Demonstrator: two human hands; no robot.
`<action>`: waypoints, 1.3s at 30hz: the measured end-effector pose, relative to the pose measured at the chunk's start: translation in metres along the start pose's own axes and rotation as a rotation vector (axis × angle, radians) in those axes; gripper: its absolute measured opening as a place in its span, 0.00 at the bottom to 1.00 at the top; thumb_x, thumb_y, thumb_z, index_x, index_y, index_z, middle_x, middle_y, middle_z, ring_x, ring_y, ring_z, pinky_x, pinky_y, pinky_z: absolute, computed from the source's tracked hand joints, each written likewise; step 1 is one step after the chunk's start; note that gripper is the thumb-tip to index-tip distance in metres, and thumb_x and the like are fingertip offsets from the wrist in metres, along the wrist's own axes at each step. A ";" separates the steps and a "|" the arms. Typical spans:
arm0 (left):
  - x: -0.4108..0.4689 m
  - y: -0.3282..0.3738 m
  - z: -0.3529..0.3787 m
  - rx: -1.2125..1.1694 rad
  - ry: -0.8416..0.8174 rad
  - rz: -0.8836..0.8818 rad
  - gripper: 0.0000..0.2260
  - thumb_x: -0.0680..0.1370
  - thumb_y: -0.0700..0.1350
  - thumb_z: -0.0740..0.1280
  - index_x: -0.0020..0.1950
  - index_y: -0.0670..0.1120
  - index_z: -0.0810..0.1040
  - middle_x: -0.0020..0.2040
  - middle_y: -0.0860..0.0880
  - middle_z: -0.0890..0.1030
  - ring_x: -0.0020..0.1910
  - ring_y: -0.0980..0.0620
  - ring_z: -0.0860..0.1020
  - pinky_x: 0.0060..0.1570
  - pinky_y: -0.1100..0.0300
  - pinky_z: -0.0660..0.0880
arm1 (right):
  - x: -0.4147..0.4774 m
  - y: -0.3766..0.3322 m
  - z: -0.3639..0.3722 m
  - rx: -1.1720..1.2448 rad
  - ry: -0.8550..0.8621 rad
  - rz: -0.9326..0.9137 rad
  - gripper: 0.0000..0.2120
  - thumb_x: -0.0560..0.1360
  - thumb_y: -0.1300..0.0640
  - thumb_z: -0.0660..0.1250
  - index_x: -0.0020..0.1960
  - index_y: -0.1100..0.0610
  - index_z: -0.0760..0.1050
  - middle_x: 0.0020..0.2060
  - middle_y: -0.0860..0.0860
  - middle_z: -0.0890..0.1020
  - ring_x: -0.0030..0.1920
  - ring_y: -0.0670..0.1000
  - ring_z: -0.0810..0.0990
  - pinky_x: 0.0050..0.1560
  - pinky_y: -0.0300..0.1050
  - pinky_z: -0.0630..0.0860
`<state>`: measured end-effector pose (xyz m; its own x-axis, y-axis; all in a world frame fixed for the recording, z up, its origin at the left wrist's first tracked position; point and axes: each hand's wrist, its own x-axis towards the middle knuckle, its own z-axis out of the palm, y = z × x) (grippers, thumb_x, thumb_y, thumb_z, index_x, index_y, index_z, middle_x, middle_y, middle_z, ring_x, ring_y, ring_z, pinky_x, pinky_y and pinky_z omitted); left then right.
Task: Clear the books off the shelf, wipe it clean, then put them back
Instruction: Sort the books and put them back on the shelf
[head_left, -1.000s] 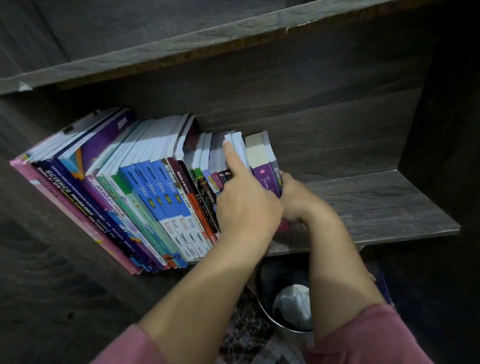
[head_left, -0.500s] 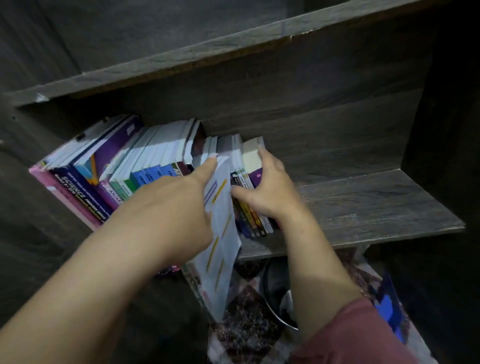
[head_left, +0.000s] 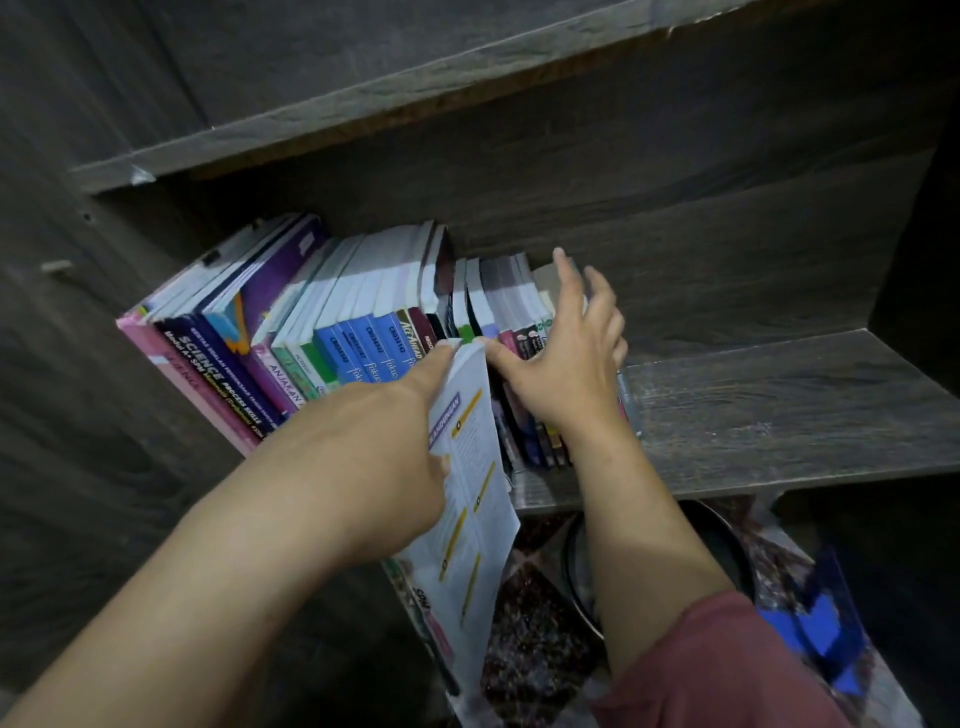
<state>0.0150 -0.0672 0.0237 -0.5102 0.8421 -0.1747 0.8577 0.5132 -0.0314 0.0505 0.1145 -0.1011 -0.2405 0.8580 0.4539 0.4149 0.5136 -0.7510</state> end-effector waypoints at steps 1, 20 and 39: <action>0.001 -0.001 0.000 0.003 -0.005 0.009 0.38 0.79 0.56 0.62 0.75 0.64 0.35 0.61 0.52 0.75 0.53 0.51 0.75 0.51 0.58 0.72 | 0.001 0.002 -0.002 0.012 0.010 0.007 0.52 0.64 0.29 0.69 0.78 0.43 0.46 0.76 0.55 0.52 0.74 0.59 0.54 0.71 0.64 0.56; 0.060 0.044 -0.022 0.079 0.212 -0.040 0.37 0.78 0.44 0.63 0.79 0.58 0.44 0.65 0.44 0.74 0.46 0.46 0.73 0.38 0.59 0.68 | 0.020 0.041 -0.043 0.077 0.104 0.132 0.37 0.60 0.45 0.79 0.64 0.46 0.67 0.73 0.53 0.53 0.70 0.56 0.56 0.68 0.58 0.65; 0.078 0.039 0.062 0.400 0.686 0.124 0.47 0.66 0.72 0.64 0.74 0.42 0.64 0.70 0.46 0.69 0.70 0.44 0.62 0.61 0.46 0.58 | 0.016 0.045 -0.071 0.288 -0.343 0.124 0.67 0.59 0.55 0.83 0.74 0.34 0.32 0.78 0.50 0.42 0.78 0.55 0.49 0.72 0.56 0.57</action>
<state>0.0129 0.0080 -0.0524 -0.2235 0.8702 0.4391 0.8023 0.4201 -0.4242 0.1281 0.1507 -0.0939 -0.5010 0.8411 0.2037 0.2103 0.3467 -0.9141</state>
